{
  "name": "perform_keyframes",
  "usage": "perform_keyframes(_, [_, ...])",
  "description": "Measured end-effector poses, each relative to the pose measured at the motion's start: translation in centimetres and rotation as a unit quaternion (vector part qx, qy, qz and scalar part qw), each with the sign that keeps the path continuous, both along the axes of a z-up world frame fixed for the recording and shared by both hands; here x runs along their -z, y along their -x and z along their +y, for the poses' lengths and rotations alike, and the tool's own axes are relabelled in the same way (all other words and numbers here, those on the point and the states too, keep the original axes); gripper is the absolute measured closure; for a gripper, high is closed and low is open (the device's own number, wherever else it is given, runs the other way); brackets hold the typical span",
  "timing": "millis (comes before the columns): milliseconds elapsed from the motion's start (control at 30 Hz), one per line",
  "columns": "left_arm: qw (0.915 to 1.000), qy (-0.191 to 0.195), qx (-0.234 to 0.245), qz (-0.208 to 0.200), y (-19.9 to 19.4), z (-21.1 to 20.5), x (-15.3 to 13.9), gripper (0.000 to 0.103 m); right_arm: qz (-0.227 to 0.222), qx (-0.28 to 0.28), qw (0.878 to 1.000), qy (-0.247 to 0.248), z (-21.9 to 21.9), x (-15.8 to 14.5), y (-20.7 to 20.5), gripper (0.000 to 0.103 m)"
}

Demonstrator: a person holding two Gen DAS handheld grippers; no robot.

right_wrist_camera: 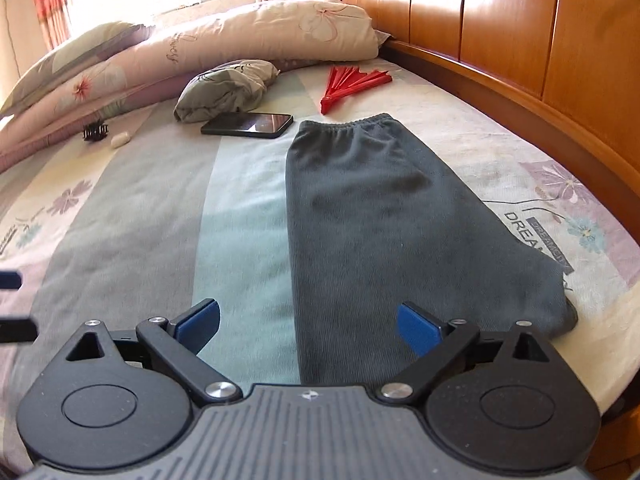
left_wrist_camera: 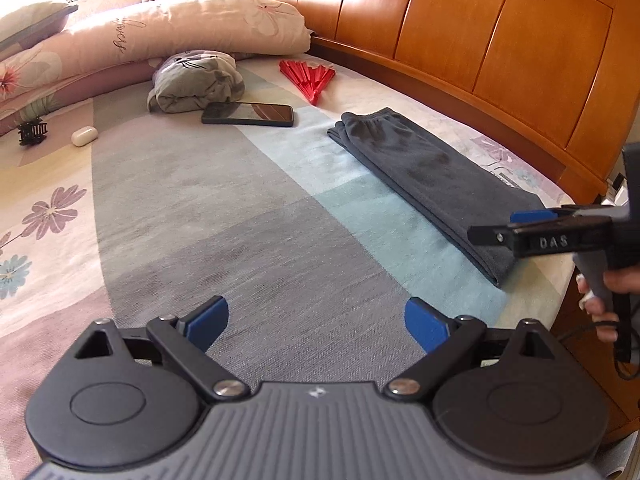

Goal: Fold clothes

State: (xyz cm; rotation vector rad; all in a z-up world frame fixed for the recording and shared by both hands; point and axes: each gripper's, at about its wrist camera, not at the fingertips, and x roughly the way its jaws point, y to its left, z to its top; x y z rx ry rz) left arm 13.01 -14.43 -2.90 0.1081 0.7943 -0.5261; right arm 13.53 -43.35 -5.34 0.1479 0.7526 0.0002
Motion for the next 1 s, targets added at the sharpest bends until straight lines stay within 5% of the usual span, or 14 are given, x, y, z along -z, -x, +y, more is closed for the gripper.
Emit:
perform_keyframes(500, [0.9997, -0.015, -0.014, -0.015, -0.3, 0.5, 0.3, 0.008, -0.009, 0.066, 0.996, -0.056, -8.2, 2.1, -6.0, 0.003])
perform_keyframes(633, [0.9997, -0.003, -0.010, -0.020, -0.2, 0.2, -0.1, 0.008, -0.018, 0.077, 0.996, -0.029, -7.5, 0.4, -4.0, 0.002])
perform_keyframes(1000, [0.9994, 0.028, 0.015, -0.013, 1.2, -1.3, -1.1, 0.008, 0.033, 0.047, 0.997, -0.053, -2.5, -1.9, 4.7, 0.000])
